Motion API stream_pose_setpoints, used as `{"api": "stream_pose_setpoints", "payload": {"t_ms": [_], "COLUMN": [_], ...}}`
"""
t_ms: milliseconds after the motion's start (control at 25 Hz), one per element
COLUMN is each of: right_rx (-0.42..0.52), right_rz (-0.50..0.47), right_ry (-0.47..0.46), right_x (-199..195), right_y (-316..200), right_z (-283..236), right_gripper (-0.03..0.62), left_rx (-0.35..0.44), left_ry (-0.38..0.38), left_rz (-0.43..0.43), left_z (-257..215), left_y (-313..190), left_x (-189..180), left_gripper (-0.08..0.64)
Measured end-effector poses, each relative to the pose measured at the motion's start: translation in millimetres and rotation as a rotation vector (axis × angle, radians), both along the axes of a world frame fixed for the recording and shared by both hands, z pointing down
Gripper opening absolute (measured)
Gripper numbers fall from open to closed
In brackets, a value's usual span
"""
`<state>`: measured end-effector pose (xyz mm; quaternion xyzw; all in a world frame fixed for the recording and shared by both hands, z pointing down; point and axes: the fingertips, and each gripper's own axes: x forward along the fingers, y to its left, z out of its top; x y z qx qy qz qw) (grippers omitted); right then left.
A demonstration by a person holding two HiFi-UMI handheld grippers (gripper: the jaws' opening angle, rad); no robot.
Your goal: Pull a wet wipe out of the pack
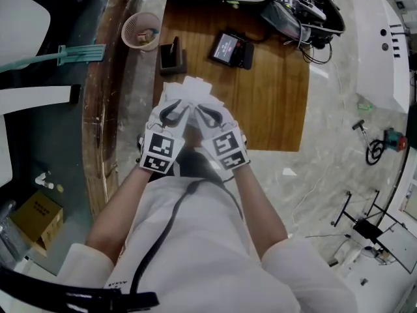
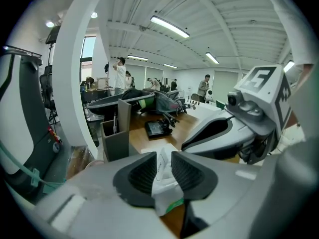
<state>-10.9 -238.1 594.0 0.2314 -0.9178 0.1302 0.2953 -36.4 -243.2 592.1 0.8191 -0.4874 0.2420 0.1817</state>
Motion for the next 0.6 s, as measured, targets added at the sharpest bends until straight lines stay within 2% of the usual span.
{"api": "stream_pose_setpoints", "payload": {"t_ms": [200, 360, 520, 600], "right_rx": [-0.001, 0.0, -0.01, -0.026], "right_rz": [-0.002, 0.004, 0.005, -0.003], "right_ry": [-0.005, -0.009, -0.006, 0.002], "right_x": [-4.6, -8.9, -12.2, -14.4], "right_y": [-2.4, -3.3, -1.1, 2.5], "right_z": [-1.7, -4.9, -5.0, -2.3], "right_gripper": [0.025, 0.025, 0.025, 0.051], "left_rx": [-0.007, -0.023, -0.076, -0.107], "left_ry": [0.013, 0.043, 0.112, 0.145], "left_rz": [-0.037, -0.067, -0.149, -0.175], "left_z": [1.2, 2.2, 12.2, 17.3], "left_y": [-2.3, -3.3, -2.3, -0.4], "left_x": [-7.7, -17.6, -34.8, -40.2], "left_gripper": [0.008, 0.005, 0.005, 0.005]}}
